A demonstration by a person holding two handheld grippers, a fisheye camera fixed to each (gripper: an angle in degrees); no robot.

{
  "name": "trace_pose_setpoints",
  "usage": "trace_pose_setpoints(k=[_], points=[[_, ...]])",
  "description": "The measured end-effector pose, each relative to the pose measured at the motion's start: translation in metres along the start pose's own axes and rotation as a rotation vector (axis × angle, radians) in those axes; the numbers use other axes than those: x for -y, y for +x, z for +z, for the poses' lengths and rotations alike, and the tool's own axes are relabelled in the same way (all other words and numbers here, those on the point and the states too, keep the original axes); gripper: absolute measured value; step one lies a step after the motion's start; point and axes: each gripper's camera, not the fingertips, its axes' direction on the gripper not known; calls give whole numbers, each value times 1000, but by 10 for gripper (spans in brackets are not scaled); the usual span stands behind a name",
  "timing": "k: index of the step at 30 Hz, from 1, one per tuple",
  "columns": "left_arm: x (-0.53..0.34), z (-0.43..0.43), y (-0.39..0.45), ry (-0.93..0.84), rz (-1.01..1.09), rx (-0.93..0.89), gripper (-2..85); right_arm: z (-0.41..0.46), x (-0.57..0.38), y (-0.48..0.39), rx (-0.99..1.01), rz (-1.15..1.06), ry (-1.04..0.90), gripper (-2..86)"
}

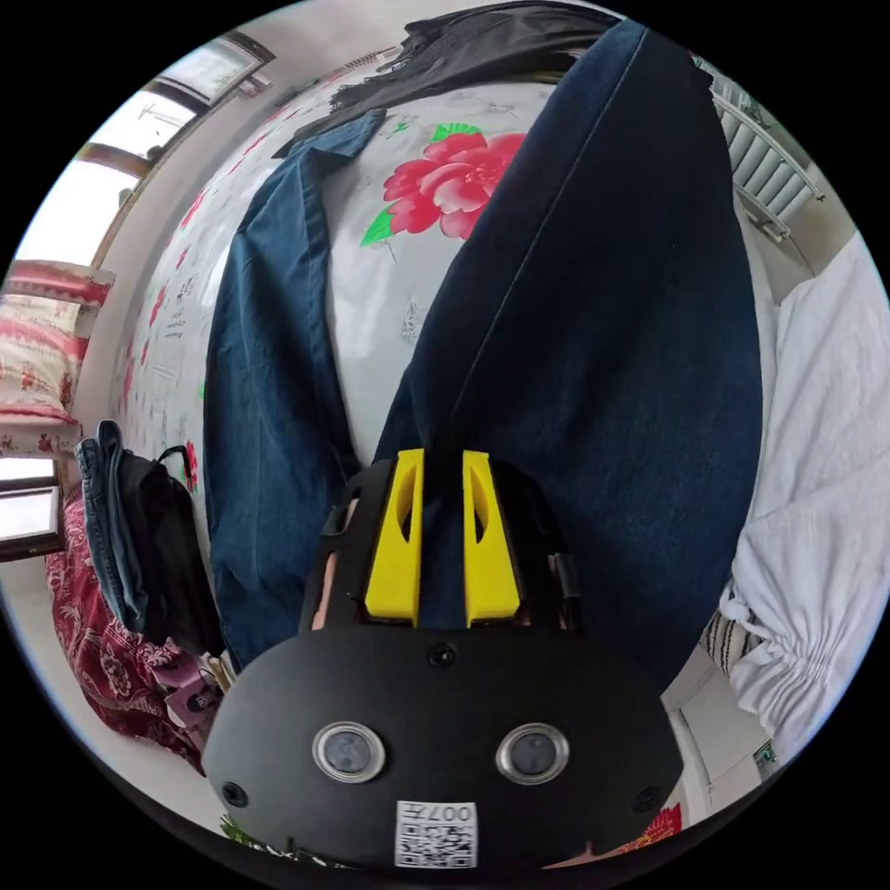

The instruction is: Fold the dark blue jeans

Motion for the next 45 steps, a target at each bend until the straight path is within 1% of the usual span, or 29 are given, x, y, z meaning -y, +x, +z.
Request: trace_pose_setpoints(k=[1,2,4,5,7,8,9,11,12,13,14,16,17,19,21,25,28,30,31,33,35,37,39,40,42,43,44,45], points=[[-4,1,-6,6,-19,-7,25,-7,-3,-16,-25,-21,-1,-2],[-6,-1,-8,14,-7,-25,6,-16,-5,-31,-59,-37,9,-2],[-24,-22,-17,76,62,-73,-5,-34,-8,-58,-122,-94,63,-2],[-30,-28,-20,79,80,-86,-6,-55,-13,-73,-146,-114,170,-2],[-54,-56,-29,57,204,-184,-8,-92,-19,-87,-100,-112,328,-2],[-60,-64,-32,61,222,-178,-9,-110,-20,-94,-114,-109,379,-1],[-71,-75,-38,61,254,-178,-9,-114,-20,-98,-148,-118,377,-1],[-77,-76,-52,57,254,-210,-9,-91,-14,-100,-395,-150,215,4],[-77,-68,-63,71,232,-221,-9,-77,-14,-94,-449,-144,159,6],[-73,-53,-76,80,183,-255,-10,-46,-17,-78,-527,-126,47,12],[-71,-45,-83,78,155,-276,-10,-14,-23,-58,-543,-119,-59,22],[-60,-22,-101,69,74,-318,-10,30,-34,-26,-497,-50,-193,35],[-58,-19,-105,66,62,-321,-10,53,-42,-6,-430,-3,-246,44],[-57,-17,-117,70,53,-323,-10,81,-52,19,-364,66,-325,60],[-59,-17,-127,70,44,-335,-10,102,-63,35,-368,79,-389,70],[-62,-11,-152,87,-19,-400,-10,143,-84,86,-438,142,-494,73],[-60,-7,-162,74,-42,-401,-10,173,-93,119,-420,212,-546,53],[-57,-7,-166,59,-42,-389,-10,185,-91,121,-437,213,-576,36],[-56,-8,-169,47,-39,-384,-10,184,-83,113,-426,178,-559,26],[-55,-11,-172,30,-33,-378,-10,161,-64,90,-416,115,-466,16],[-55,-15,-174,18,-18,-384,-10,100,-38,54,-316,42,-247,9],[-54,-23,-175,24,9,-388,-10,61,-28,36,-253,-13,-161,6],[-48,-24,-175,4,45,-401,-10,55,-24,32,-306,-10,-292,4],[-43,-24,-174,-18,90,-412,-10,51,-24,26,-335,-44,-342,3],[-32,-22,-174,-75,168,-449,-10,28,-22,19,-238,-56,-241,2],[-23,-21,-180,-96,207,-483,-10,16,-17,26,-146,-7,-163,2],[-18,-21,-184,-93,215,-498,-10,10,-11,30,-96,17,-97,2],[-9,-22,-198,-76,213,-530,-9,10,-7,31,-92,14,-74,2]])
